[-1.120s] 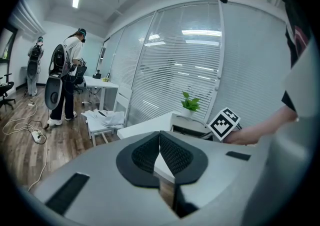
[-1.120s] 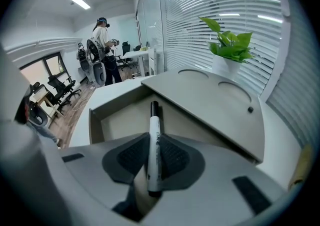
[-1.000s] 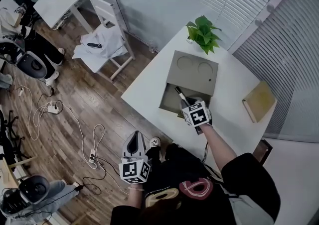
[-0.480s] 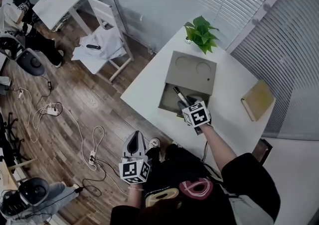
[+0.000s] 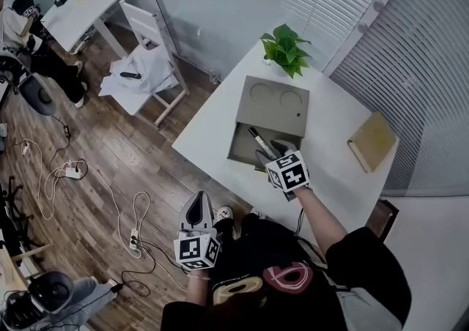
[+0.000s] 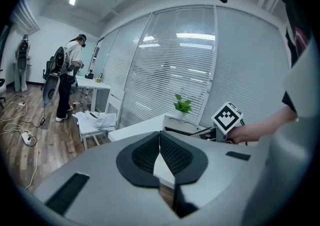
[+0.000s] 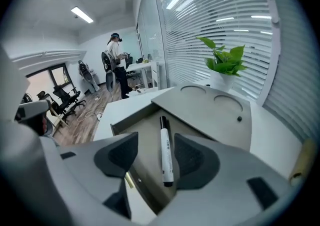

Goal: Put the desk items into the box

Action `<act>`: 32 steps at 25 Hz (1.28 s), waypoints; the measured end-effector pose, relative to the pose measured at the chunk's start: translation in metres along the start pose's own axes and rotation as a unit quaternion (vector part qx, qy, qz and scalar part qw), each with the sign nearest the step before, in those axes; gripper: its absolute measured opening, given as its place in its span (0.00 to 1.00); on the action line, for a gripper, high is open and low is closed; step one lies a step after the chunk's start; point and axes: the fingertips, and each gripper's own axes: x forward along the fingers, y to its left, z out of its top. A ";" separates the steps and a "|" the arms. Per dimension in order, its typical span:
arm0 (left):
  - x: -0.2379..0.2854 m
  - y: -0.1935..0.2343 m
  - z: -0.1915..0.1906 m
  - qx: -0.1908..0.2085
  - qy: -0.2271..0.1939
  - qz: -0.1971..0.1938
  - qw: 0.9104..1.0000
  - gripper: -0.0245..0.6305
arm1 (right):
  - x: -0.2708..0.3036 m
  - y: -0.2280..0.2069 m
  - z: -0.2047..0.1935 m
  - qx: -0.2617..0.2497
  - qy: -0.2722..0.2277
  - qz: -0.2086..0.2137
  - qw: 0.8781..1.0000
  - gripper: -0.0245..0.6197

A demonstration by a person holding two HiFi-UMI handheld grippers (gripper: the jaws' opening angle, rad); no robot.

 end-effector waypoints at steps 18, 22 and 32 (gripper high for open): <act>0.017 -0.047 0.004 0.027 0.004 -0.124 0.992 0.07 | -0.078 0.009 -0.017 0.072 -0.101 -0.060 0.990 0.40; 0.020 -0.059 0.004 0.035 0.009 -0.150 0.988 0.07 | -0.096 0.006 -0.026 0.089 -0.121 -0.087 0.985 0.40; 0.025 -0.088 0.003 0.056 0.020 -0.210 0.976 0.06 | -0.129 0.011 -0.050 0.133 -0.150 -0.121 0.972 0.35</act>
